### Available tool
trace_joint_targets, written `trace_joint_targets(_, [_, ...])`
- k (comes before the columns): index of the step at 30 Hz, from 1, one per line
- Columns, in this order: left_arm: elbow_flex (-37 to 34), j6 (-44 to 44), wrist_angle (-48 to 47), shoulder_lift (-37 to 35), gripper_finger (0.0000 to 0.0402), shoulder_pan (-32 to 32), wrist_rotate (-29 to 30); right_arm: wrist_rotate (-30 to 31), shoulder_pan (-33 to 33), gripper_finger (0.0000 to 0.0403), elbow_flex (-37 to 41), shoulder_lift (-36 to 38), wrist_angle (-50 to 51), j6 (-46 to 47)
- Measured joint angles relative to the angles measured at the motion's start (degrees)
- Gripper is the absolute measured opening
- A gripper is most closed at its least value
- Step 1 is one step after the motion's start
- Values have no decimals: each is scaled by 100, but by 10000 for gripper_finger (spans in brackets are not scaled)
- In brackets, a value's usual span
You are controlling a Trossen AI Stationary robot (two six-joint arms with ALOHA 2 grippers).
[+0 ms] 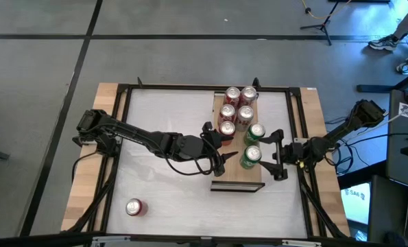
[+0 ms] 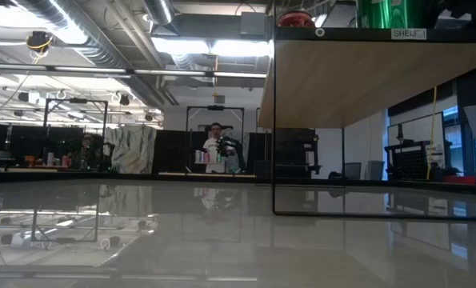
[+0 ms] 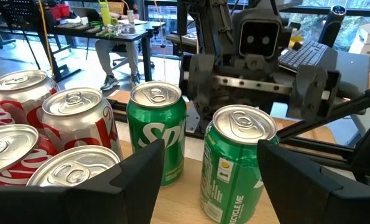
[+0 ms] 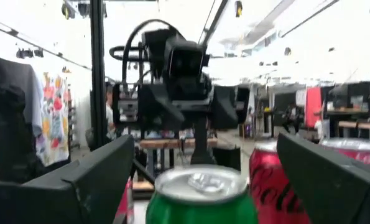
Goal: Place canned beverage on shelf
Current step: Adjust the green soda can on the shelf
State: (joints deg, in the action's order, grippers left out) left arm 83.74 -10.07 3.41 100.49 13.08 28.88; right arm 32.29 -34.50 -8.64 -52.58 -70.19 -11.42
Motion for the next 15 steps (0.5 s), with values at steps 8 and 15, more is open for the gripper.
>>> trace_joint_targets(8, [0,0,0,0,247,1,0,0,0,388,0,114,-433,-561])
trace_joint_targets(15, [0,0,1,0,247,1,0,241,0,388,0,704,-432,-1046])
